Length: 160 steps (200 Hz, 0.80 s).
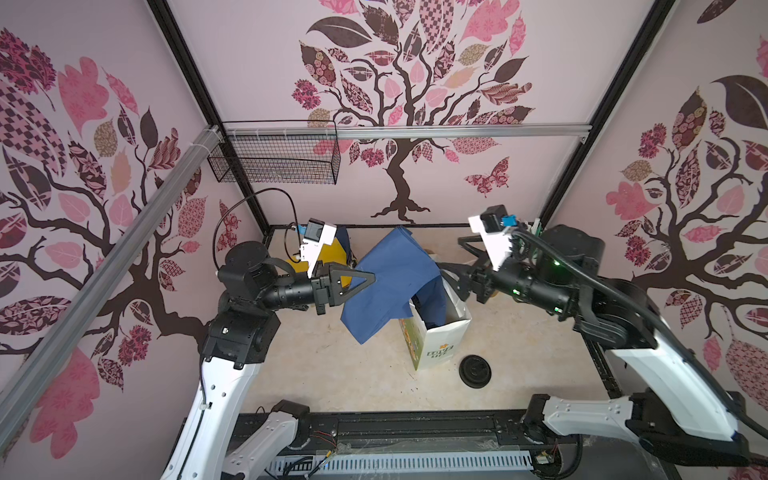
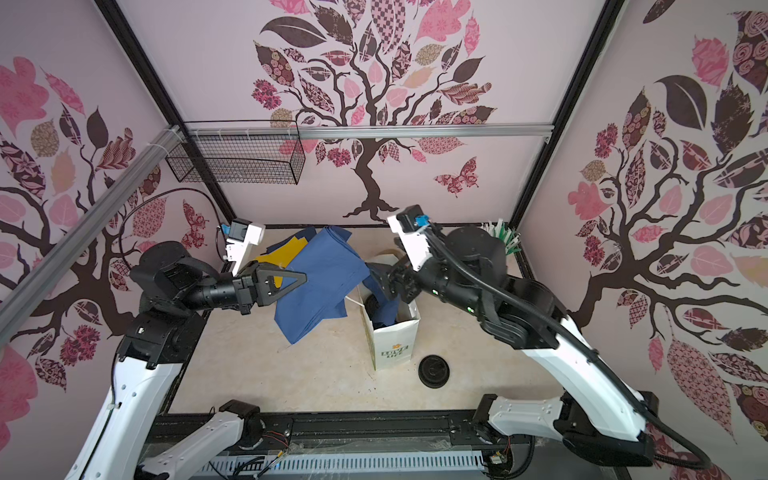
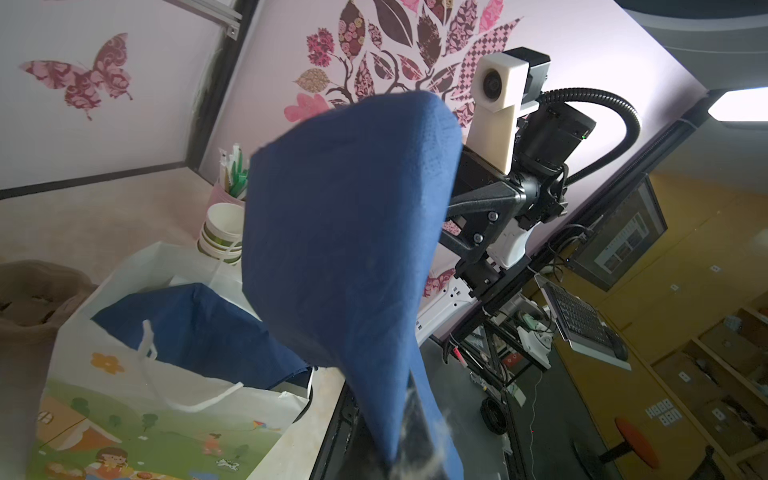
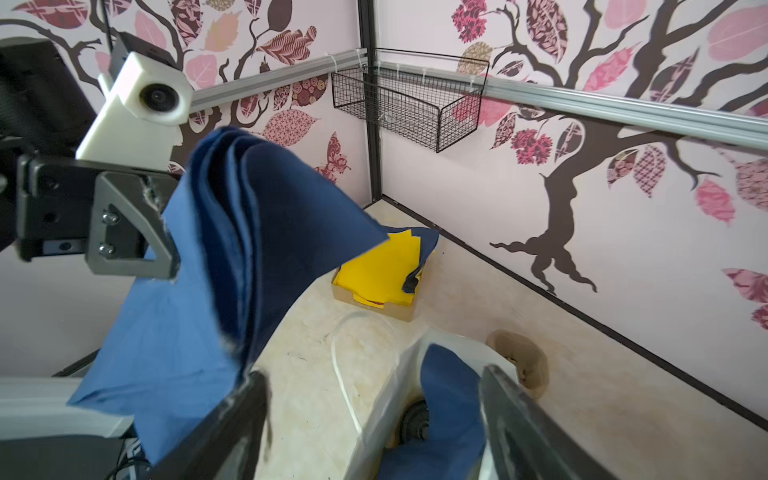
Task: Pack the takeout coffee
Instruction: 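Hold the napkin with both grippers above the bag and open the left gripper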
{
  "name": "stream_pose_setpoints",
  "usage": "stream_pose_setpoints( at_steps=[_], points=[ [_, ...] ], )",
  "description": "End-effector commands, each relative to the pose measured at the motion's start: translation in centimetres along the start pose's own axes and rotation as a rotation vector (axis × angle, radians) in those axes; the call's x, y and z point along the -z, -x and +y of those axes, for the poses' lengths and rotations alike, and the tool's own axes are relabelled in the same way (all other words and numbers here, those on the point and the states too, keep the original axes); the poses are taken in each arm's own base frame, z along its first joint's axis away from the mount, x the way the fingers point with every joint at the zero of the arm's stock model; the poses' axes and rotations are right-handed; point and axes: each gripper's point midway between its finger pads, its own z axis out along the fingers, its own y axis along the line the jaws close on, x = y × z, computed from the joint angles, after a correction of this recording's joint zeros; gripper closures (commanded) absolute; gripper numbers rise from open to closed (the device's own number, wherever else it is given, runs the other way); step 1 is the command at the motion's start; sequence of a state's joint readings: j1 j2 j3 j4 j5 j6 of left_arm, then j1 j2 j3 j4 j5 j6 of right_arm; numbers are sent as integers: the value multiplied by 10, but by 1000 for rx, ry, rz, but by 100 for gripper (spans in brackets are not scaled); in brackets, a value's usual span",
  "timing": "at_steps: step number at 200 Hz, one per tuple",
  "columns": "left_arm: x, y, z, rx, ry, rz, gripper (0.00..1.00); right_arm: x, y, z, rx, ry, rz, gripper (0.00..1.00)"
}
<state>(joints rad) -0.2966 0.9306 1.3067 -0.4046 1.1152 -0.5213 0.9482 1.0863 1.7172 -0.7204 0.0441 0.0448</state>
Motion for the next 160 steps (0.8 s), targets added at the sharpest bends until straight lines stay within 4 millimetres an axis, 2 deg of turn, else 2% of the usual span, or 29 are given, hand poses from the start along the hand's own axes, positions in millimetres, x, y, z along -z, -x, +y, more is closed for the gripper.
stream_pose_setpoints(
  at_steps=[1, 12, 47, 83, 99, 117, 121, 134, 139, 150, 160],
  points=[
    [-11, -15, 4, -41, -34, 51, 100, 14, -2, 42, -67, 247, -13, 6],
    [-14, -18, -1, -46, -70, 67, 100, 11, -1, 52, -91, 312, -29, 2],
    [-19, -27, -19, -55, -161, 99, 100, -7, -1, 52, -108, 309, -55, 0],
    [-17, -30, -30, -50, -203, 110, 100, -28, -8, 80, -196, 473, 25, 1],
    [-15, -30, -34, -57, -209, 107, 100, -28, -4, 86, -234, 512, 13, 16],
    [-15, -31, -31, -56, -196, 101, 100, -25, 1, 89, -272, 547, -18, 42],
    [-14, -32, -30, -58, -191, 99, 100, -24, 2, 89, -277, 547, -26, 50],
    [-15, -33, -28, -66, -178, 93, 100, -26, 3, 85, -286, 518, -31, 88],
    [-15, -33, -27, -68, -173, 91, 100, -27, 2, 83, -288, 504, -30, 99],
    [-15, -32, -25, -77, -161, 82, 86, -26, 2, 79, -292, 483, -32, 100],
    [-15, -30, -24, -97, -148, 71, 63, -25, 3, 78, -291, 474, -33, 100]
  ],
)
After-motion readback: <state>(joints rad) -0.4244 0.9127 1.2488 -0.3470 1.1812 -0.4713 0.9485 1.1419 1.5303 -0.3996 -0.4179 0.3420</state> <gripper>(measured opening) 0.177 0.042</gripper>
